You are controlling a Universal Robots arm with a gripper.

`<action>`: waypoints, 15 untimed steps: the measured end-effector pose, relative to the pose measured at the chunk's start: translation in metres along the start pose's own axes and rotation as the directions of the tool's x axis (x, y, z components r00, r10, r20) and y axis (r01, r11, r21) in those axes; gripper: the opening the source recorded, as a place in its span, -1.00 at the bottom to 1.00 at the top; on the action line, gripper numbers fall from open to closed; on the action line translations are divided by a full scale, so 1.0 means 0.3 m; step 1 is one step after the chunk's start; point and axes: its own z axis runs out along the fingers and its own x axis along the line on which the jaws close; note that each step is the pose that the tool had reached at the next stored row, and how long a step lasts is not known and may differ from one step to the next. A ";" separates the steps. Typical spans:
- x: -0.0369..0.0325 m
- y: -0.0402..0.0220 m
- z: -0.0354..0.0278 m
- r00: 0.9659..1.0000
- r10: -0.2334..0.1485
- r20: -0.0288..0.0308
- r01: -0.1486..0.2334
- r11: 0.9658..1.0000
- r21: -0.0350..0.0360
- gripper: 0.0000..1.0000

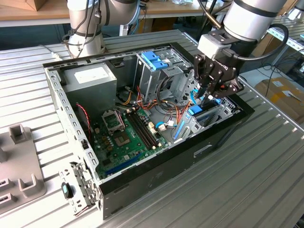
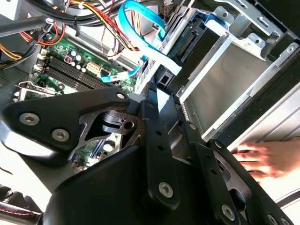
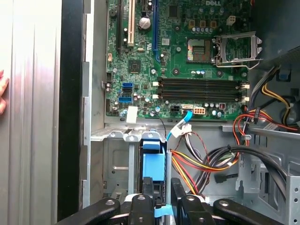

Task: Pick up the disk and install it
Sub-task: 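Insert the first disk wire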

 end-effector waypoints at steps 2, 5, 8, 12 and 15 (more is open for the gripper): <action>-0.001 -0.008 0.000 1.000 0.001 -0.001 -0.001 1.000 -0.005 -0.40; -0.002 -0.018 0.000 1.000 0.003 -0.001 -0.003 1.000 -0.012 -0.40; -0.003 -0.030 0.000 1.000 0.004 -0.002 -0.004 1.000 -0.019 -0.40; -0.003 -0.034 0.000 1.000 0.005 -0.002 -0.005 1.000 -0.021 -0.40; -0.003 -0.035 0.000 1.000 0.005 -0.002 -0.005 1.000 -0.021 -0.40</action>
